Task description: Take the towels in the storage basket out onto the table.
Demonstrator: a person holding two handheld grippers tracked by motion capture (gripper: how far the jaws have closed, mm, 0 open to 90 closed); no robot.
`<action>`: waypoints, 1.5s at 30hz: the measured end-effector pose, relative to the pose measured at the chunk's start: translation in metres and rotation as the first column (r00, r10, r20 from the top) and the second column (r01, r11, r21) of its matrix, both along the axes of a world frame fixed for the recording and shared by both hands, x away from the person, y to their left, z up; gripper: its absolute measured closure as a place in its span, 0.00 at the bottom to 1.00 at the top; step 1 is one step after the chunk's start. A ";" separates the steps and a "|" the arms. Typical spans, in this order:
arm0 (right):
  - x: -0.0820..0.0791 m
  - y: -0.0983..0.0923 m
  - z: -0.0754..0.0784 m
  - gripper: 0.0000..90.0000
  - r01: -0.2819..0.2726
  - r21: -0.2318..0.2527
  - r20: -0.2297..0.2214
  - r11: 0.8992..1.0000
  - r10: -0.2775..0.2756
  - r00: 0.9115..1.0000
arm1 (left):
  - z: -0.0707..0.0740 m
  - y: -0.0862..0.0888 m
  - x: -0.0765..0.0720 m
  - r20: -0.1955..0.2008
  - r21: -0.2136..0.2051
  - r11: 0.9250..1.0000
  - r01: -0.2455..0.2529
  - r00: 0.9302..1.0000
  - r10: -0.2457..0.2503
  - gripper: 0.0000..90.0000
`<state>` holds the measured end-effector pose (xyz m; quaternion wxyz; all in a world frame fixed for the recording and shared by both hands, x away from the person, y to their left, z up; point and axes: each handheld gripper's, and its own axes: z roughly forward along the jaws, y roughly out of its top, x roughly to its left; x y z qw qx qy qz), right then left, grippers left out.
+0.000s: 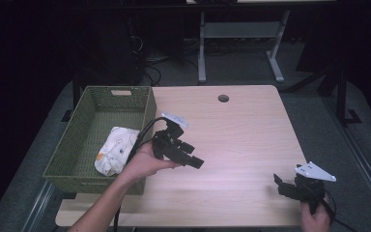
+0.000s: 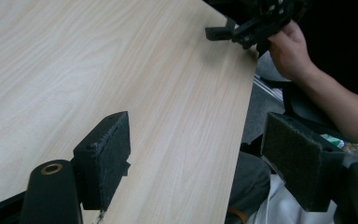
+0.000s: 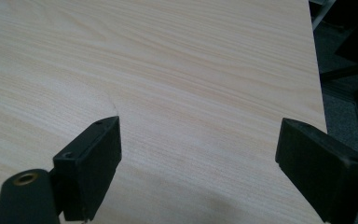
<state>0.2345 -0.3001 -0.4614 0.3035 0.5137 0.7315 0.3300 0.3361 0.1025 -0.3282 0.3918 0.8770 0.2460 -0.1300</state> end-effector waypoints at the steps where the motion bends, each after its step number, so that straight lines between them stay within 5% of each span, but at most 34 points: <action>1: 0.000 0.000 0.000 0.15 -0.001 -0.002 0.001 1.000 0.001 1.000 | 0.003 0.002 0.001 0.005 0.001 1.000 -0.005 1.000 0.005 0.25; 34: 0.000 0.002 0.000 0.15 -0.001 -0.011 -0.001 1.000 0.001 1.000 | 0.031 0.074 0.026 -0.007 0.006 0.990 -0.138 0.990 0.138 0.25; 45: 0.001 0.001 0.000 0.15 -0.001 -0.013 0.002 1.000 0.001 1.000 | 0.027 0.111 0.034 -0.034 0.002 0.976 -0.218 0.975 0.218 0.27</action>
